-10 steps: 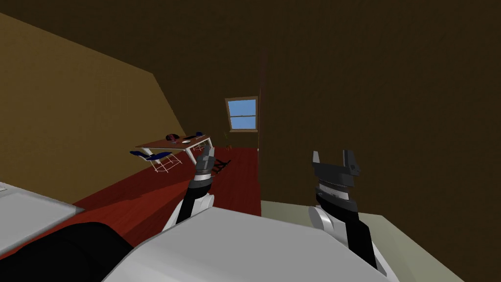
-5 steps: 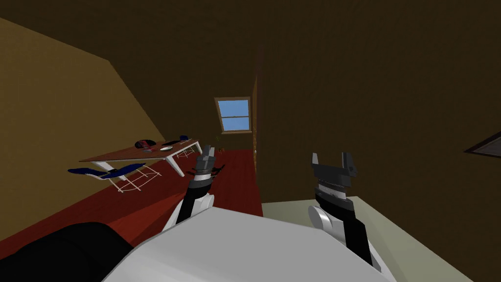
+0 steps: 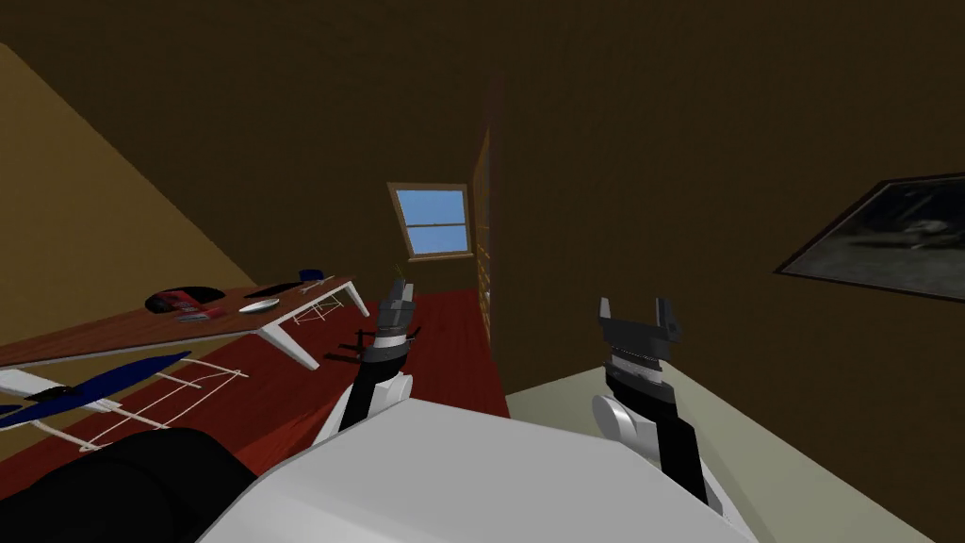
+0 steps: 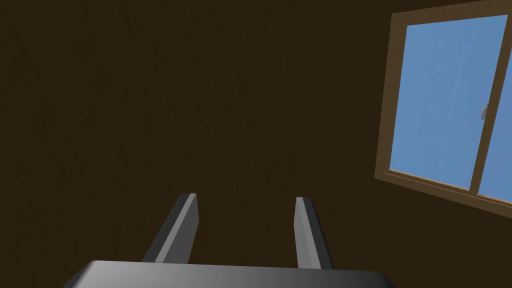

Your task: Push the door open

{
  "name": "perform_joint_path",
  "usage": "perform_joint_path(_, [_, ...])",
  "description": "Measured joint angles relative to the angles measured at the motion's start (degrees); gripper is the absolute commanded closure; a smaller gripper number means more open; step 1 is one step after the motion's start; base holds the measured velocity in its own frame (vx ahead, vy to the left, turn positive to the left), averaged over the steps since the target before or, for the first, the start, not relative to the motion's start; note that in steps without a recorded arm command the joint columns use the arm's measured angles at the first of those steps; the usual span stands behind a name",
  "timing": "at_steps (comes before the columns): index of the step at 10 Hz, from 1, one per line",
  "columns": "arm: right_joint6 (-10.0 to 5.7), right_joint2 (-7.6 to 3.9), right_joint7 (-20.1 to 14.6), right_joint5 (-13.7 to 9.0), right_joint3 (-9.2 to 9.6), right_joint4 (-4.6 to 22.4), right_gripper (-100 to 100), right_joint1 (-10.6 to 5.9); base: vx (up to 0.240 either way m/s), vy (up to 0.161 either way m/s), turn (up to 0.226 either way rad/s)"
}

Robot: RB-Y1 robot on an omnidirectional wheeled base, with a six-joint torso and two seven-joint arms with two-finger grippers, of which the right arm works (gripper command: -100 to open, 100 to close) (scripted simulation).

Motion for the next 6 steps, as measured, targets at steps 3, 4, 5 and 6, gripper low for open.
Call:
perform_joint_path(3, [-0.89, -0.57, -1.31, -1.79, -0.35, 2.38, -100, -0.64, 0.057, 0.180, -0.278])
perform_joint_path(4, [-1.21, -0.76, -1.71, -2.36, -0.45, 3.43, -100, -1.07, 0.047, 0.185, -0.224])
perform_joint_path(5, [-1.36, -0.93, -2.08, -2.97, -0.62, 4.22, -100, -1.47, 0.048, 0.192, -0.317])
perform_joint_path(6, [-1.65, -1.15, -2.53, -3.58, -0.74, 5.06, -100, -1.68, 0.050, 0.198, -0.268])
